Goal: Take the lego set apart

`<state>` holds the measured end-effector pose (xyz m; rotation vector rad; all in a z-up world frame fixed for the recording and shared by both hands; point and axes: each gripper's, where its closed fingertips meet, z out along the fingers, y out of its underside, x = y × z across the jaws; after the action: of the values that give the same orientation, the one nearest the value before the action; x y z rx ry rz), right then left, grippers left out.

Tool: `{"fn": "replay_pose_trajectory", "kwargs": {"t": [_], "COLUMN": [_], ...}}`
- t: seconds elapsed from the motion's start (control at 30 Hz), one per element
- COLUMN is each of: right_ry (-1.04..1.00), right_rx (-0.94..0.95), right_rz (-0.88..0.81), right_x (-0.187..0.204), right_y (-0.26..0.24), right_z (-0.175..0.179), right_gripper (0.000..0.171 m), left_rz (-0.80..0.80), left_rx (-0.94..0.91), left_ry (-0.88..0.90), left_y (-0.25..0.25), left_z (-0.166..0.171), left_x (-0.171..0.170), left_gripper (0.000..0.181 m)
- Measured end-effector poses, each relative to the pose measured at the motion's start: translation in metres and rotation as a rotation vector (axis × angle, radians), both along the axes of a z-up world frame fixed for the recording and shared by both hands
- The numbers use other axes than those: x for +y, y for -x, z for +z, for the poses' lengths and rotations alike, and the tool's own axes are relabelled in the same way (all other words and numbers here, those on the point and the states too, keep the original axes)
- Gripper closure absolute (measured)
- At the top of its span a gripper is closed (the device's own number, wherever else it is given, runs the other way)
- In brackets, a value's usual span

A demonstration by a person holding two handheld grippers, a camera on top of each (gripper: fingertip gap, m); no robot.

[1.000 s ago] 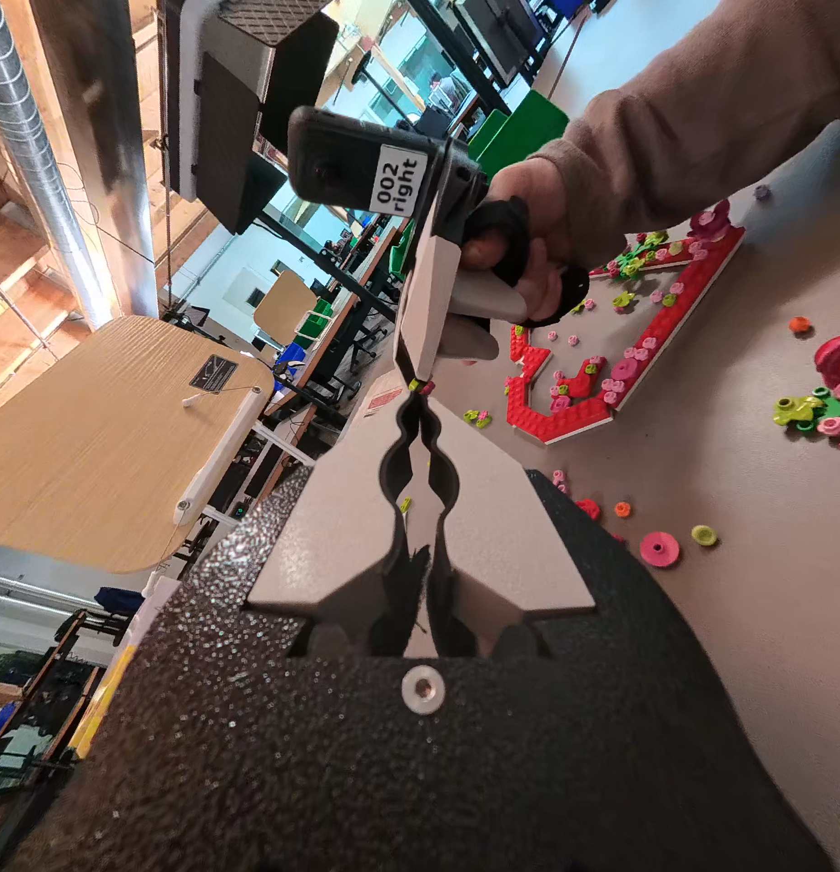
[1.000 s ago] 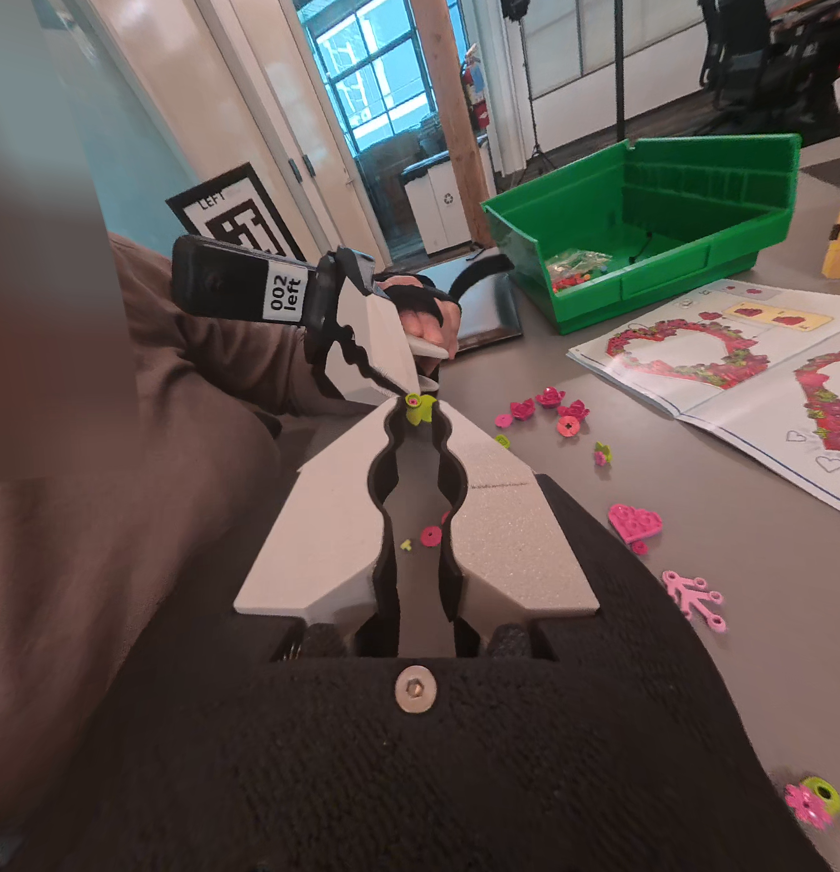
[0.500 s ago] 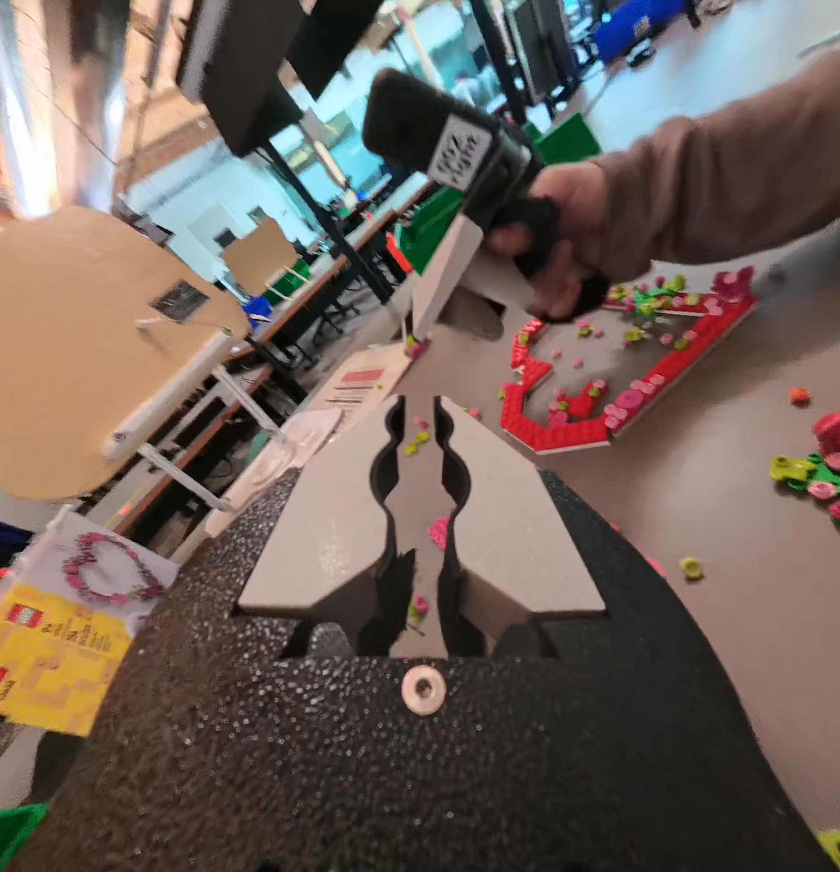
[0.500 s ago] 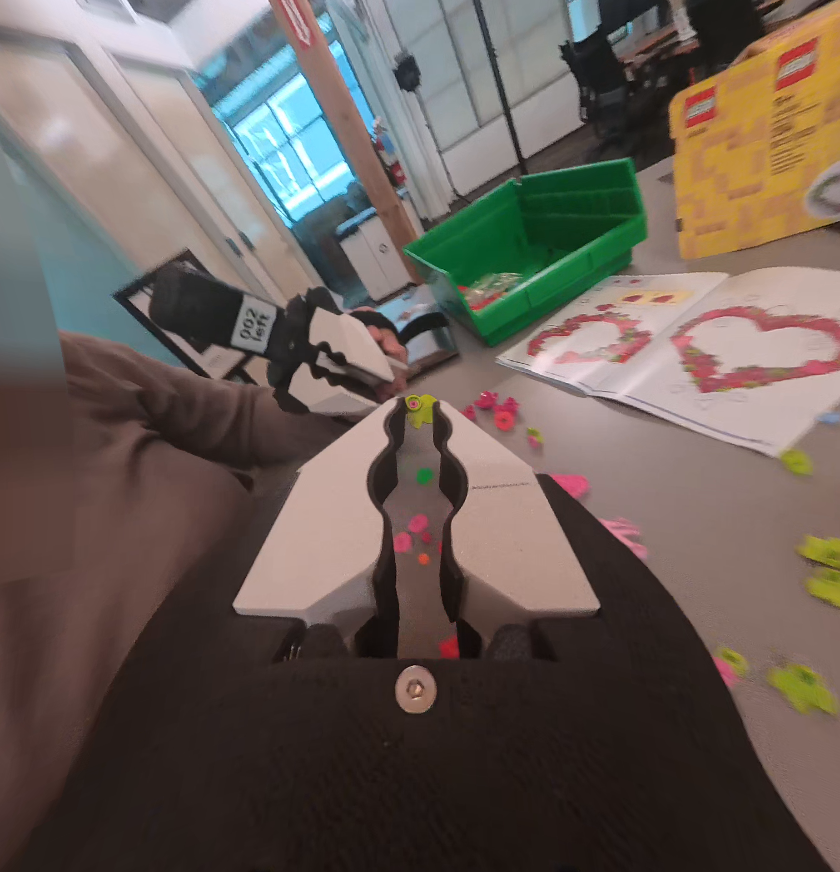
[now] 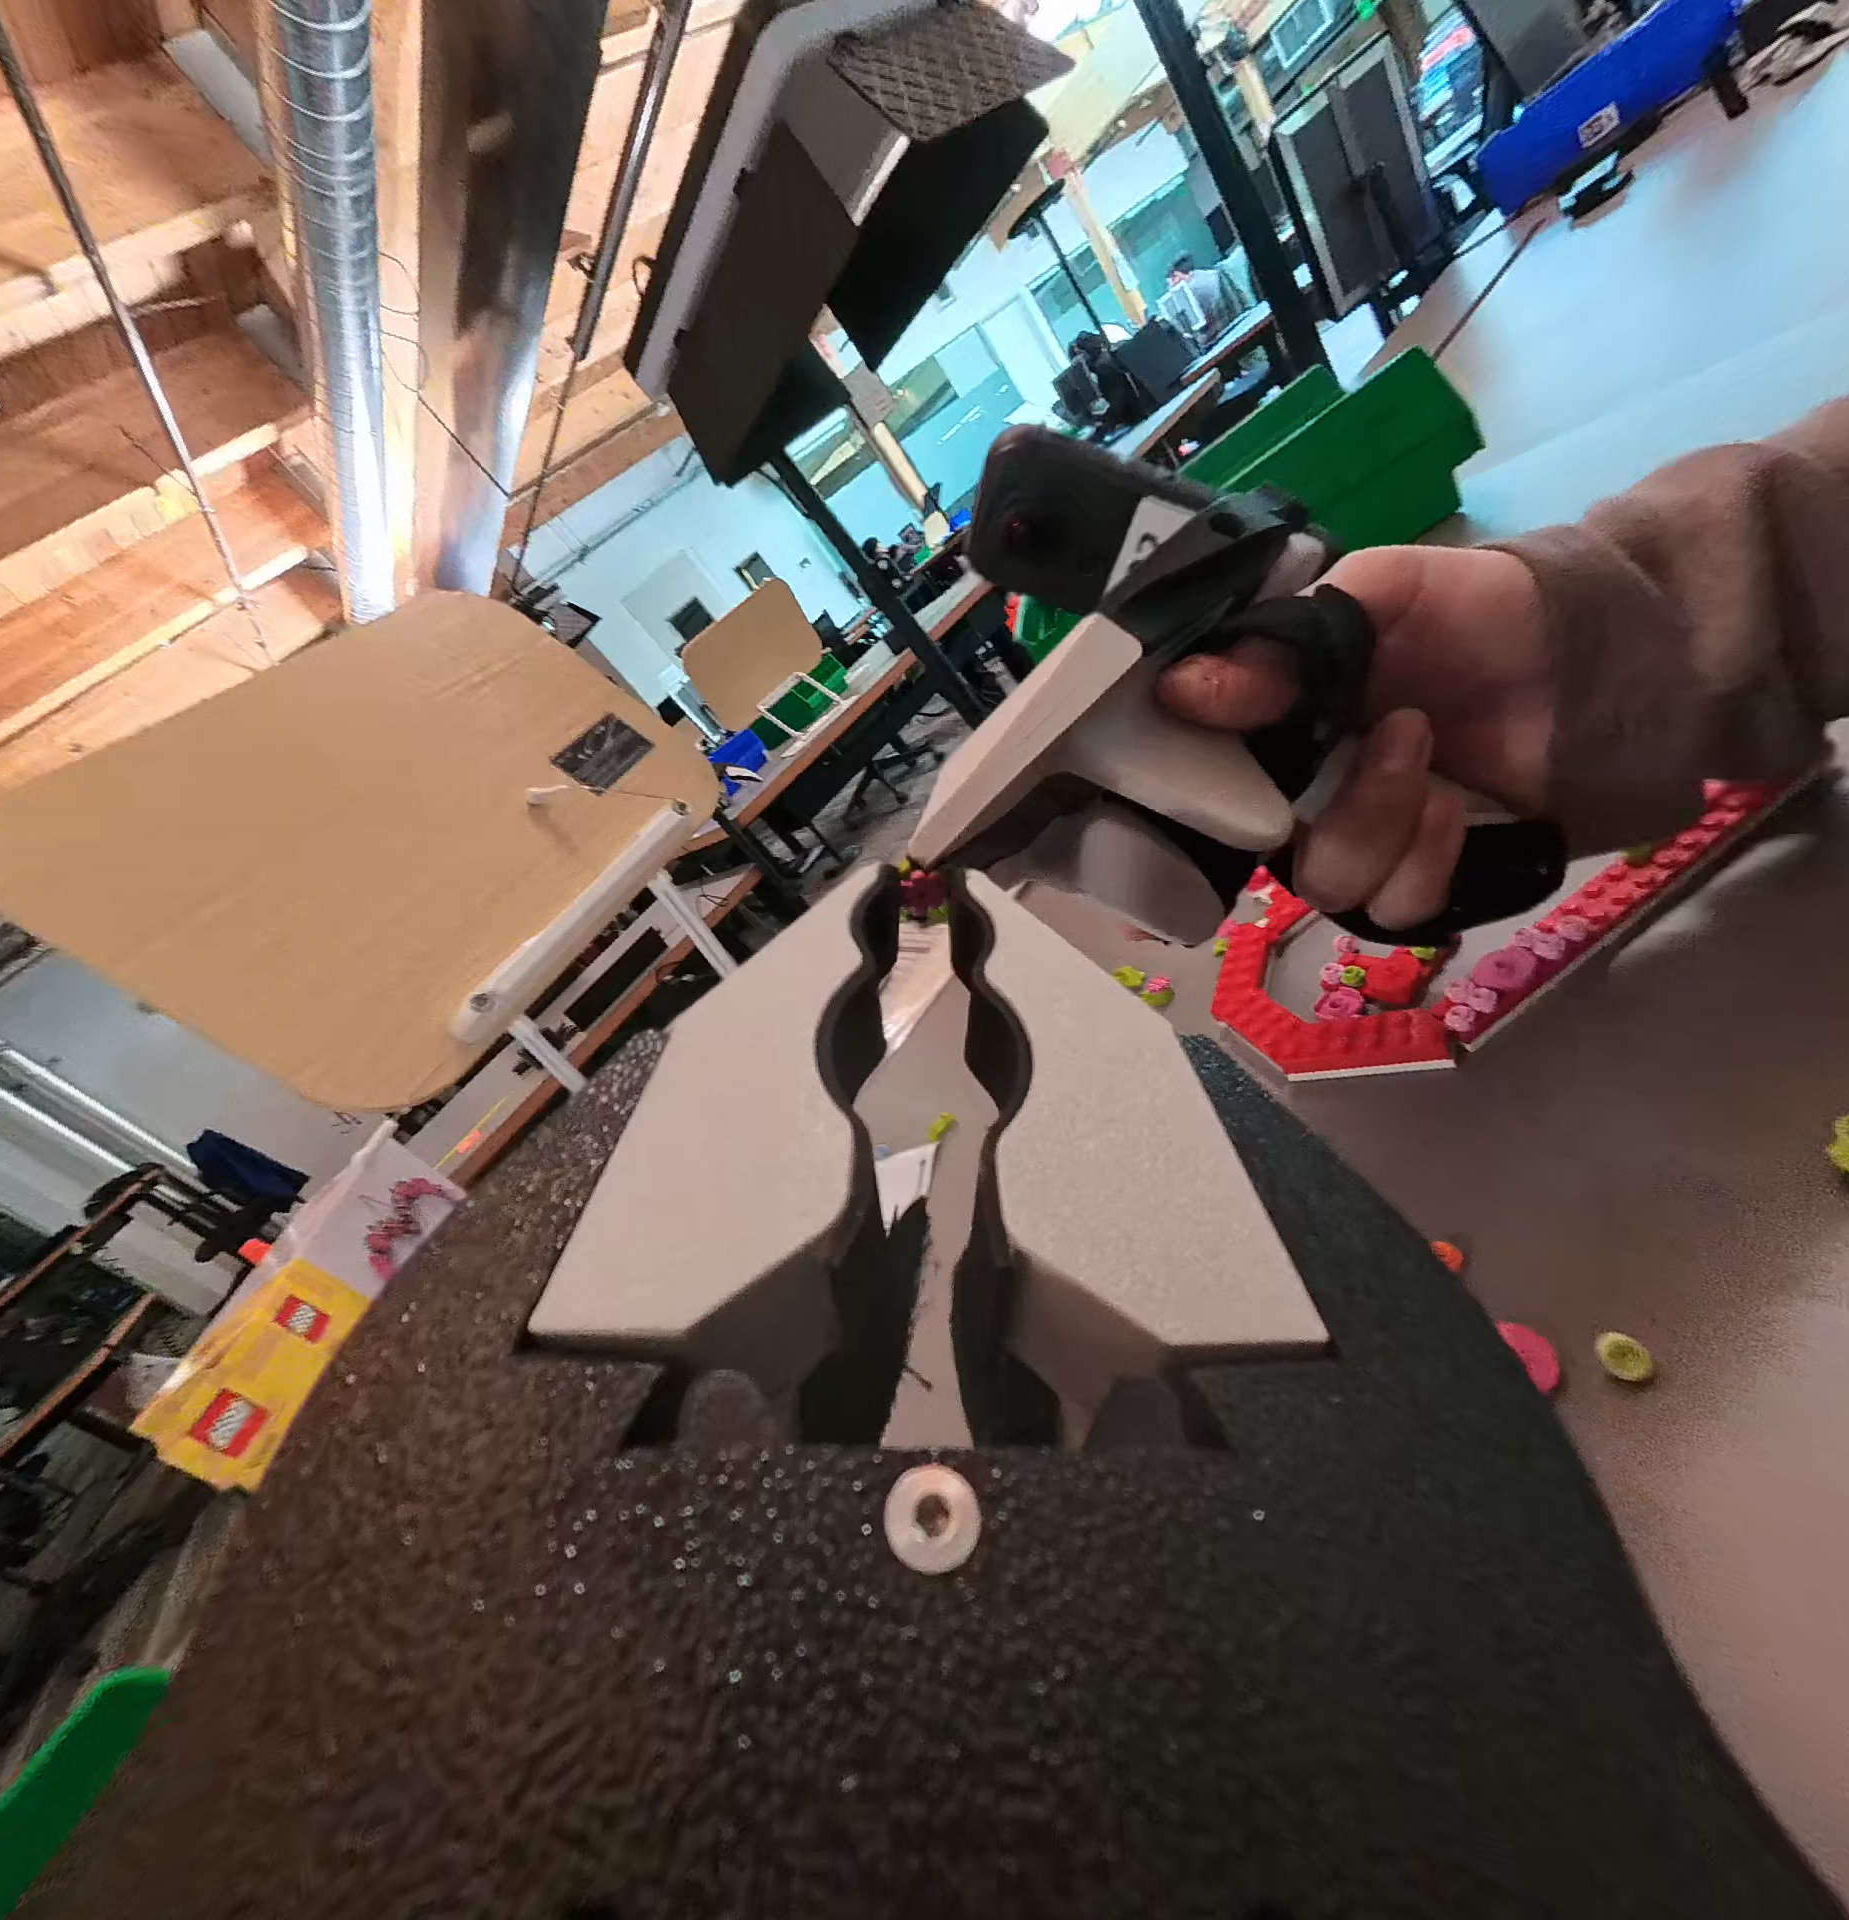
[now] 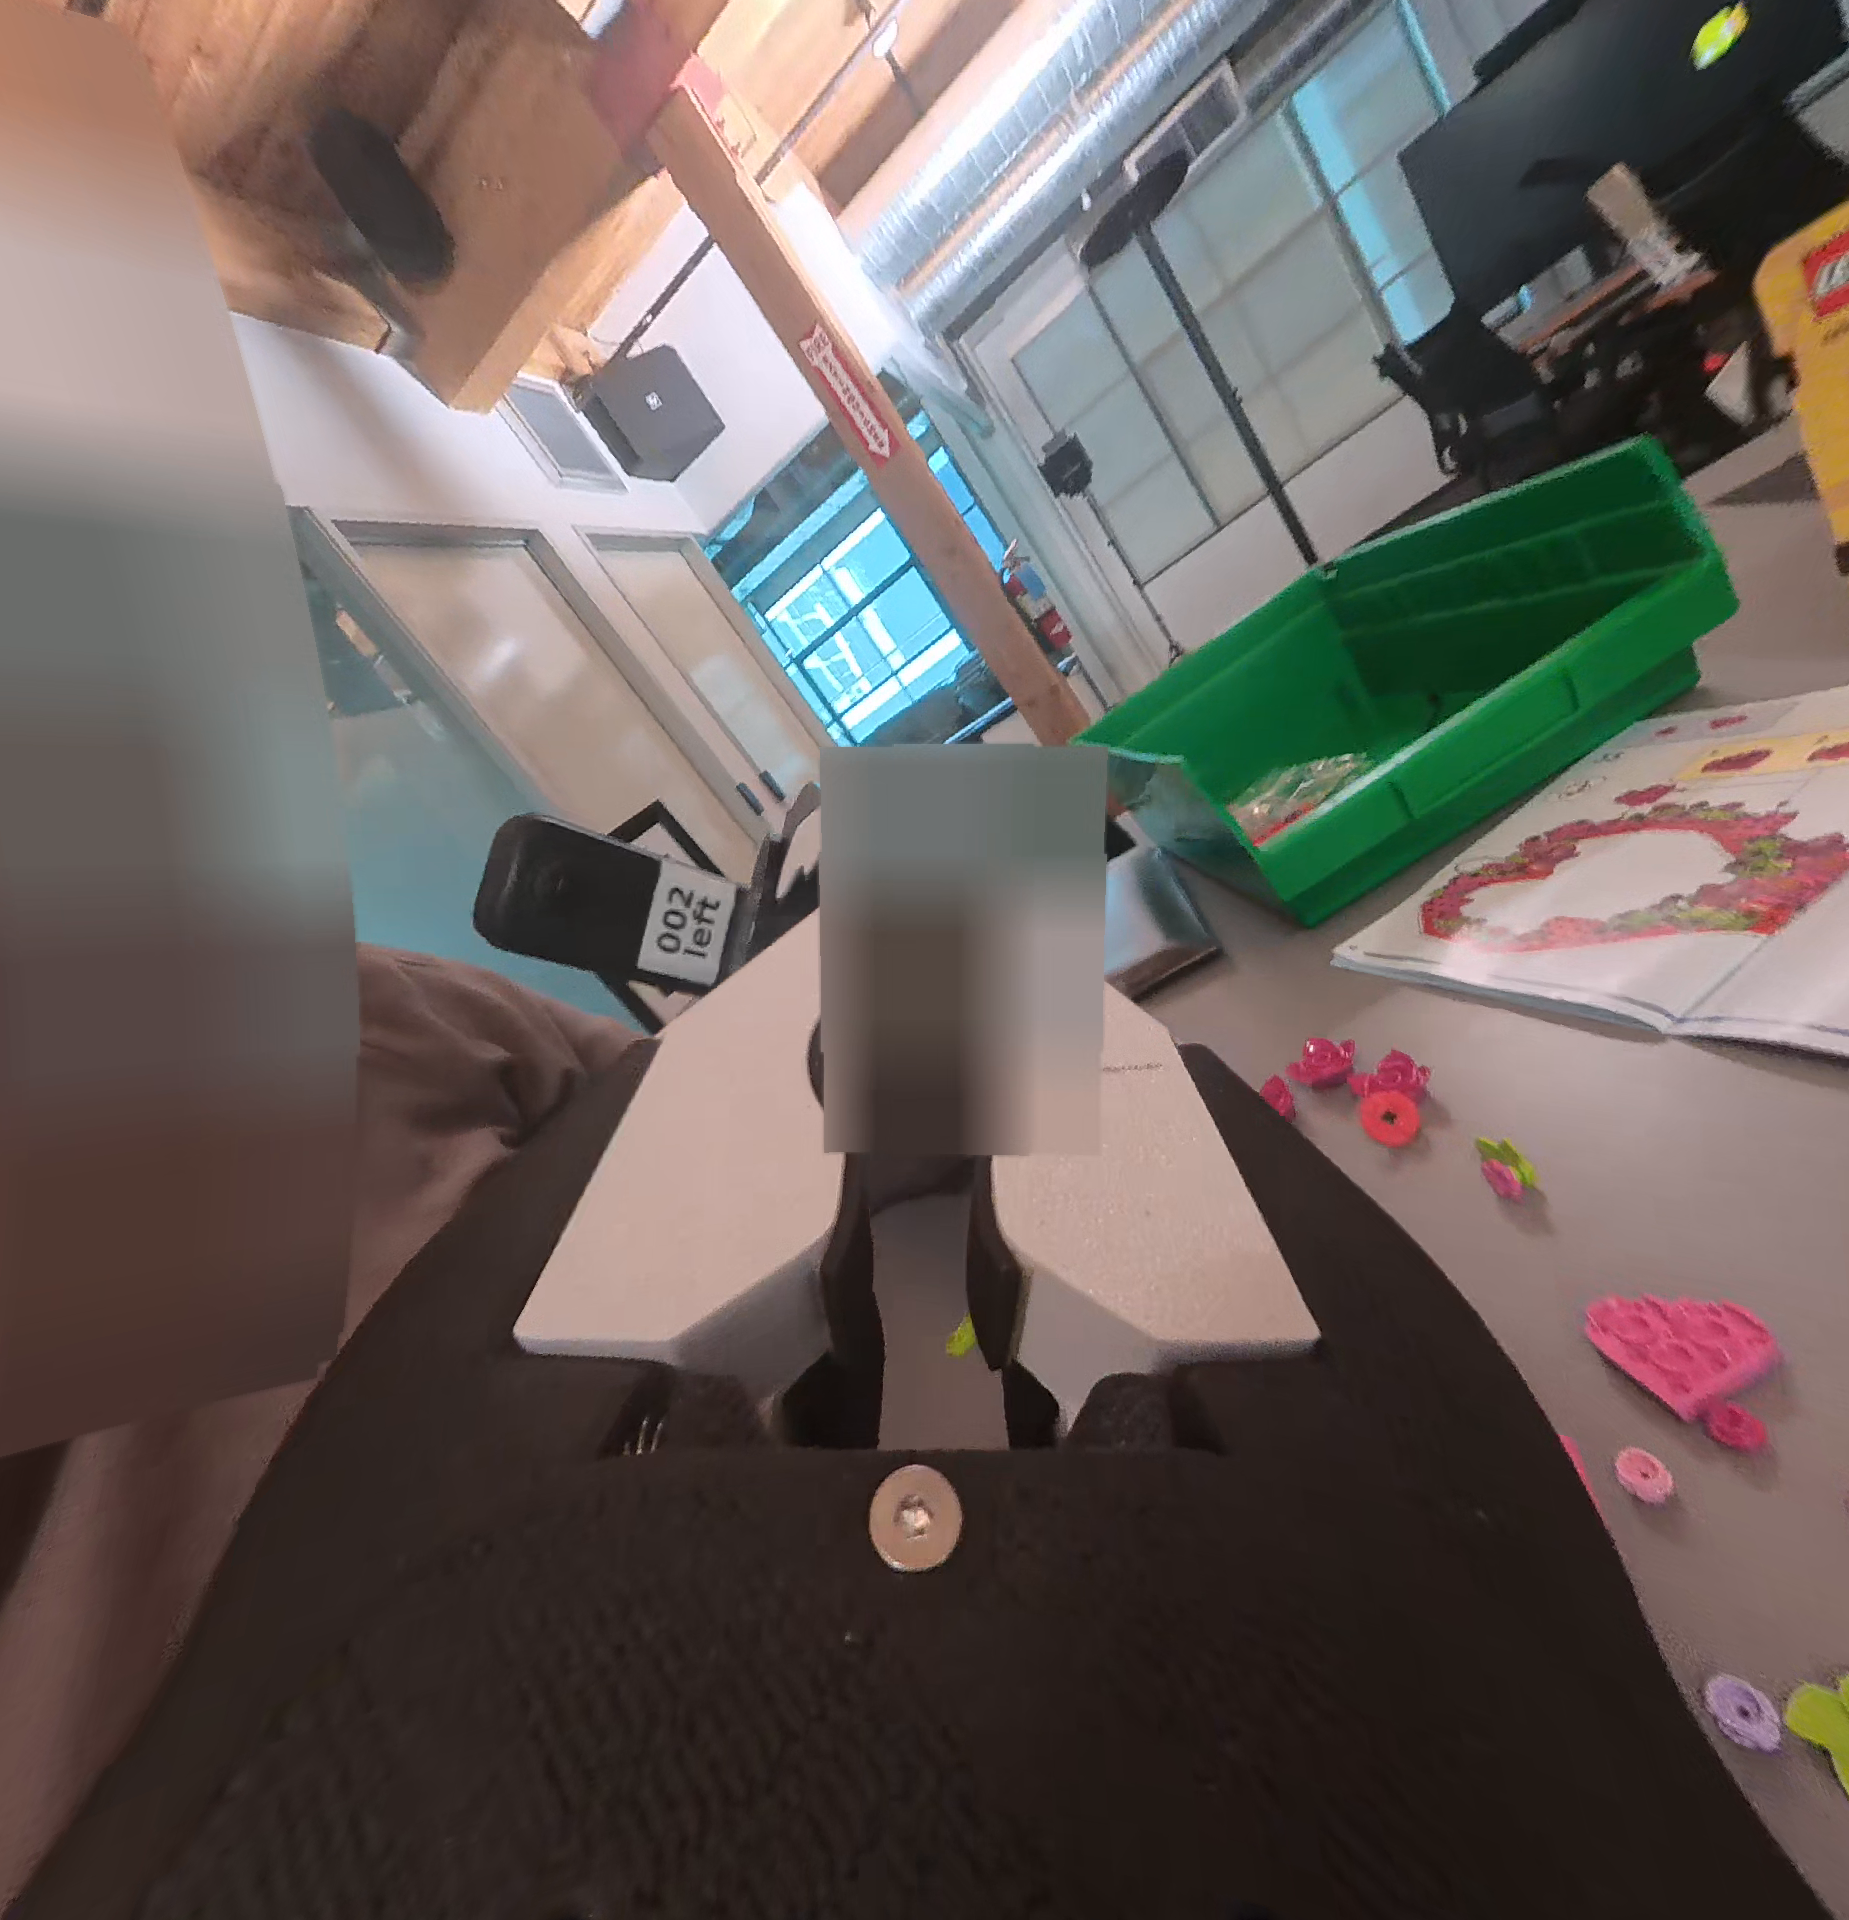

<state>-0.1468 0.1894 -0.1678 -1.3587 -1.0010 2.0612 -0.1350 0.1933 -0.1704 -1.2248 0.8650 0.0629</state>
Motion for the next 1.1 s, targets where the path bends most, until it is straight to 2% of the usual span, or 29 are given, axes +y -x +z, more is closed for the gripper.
{"fn": "replay_pose_trajectory", "kwargs": {"t": [0.03,0.27,0.37,0.6,0.7,0.77,0.87,0.97,1.1], "right_ry": [-0.002,0.026,0.033,-0.009,0.004,-0.086,-0.223,-0.247,-0.248], "right_rx": [0.012,0.067,0.097,0.114,0.158,0.091,-0.016,-0.029,-0.176], "right_rz": [-0.028,-0.218,-0.273,-0.375,-0.596,-0.627,-0.477,-0.146,0.09], "right_x": [0.0,0.001,0.001,0.001,0.051,0.068,0.051,0.015,-0.006], "right_y": [0.001,0.007,0.008,0.012,-0.021,-0.032,-0.017,-0.007,-0.01], "right_z": [0.003,0.018,0.024,0.028,0.042,0.041,0.028,0.025,0.005], "right_gripper": [0.162,0.163,0.168,0.169,0.171,0.171,0.171,0.171,0.145], "left_rz": [0.016,0.058,0.069,0.087,0.099,0.095,0.037,-0.147,-0.339], "left_rx": [0.001,-0.015,-0.024,-0.031,-0.068,-0.121,-0.124,-0.111,-0.136], "left_ry": [-0.015,-0.071,-0.095,-0.107,-0.141,-0.109,-0.034,0.051,0.131], "left_y": [0.001,0.009,0.012,0.017,0.03,0.038,0.029,0.005,-0.01], "left_z": [0.003,0.017,0.022,0.026,0.034,0.037,0.025,0.009,0.007], "left_x": [0.0,-0.001,-0.002,-0.002,-0.008,-0.007,0.0,-0.007,-0.023], "left_gripper": [0.175,0.175,0.175,0.175,0.175,0.176,0.175,0.175,0.176]}}
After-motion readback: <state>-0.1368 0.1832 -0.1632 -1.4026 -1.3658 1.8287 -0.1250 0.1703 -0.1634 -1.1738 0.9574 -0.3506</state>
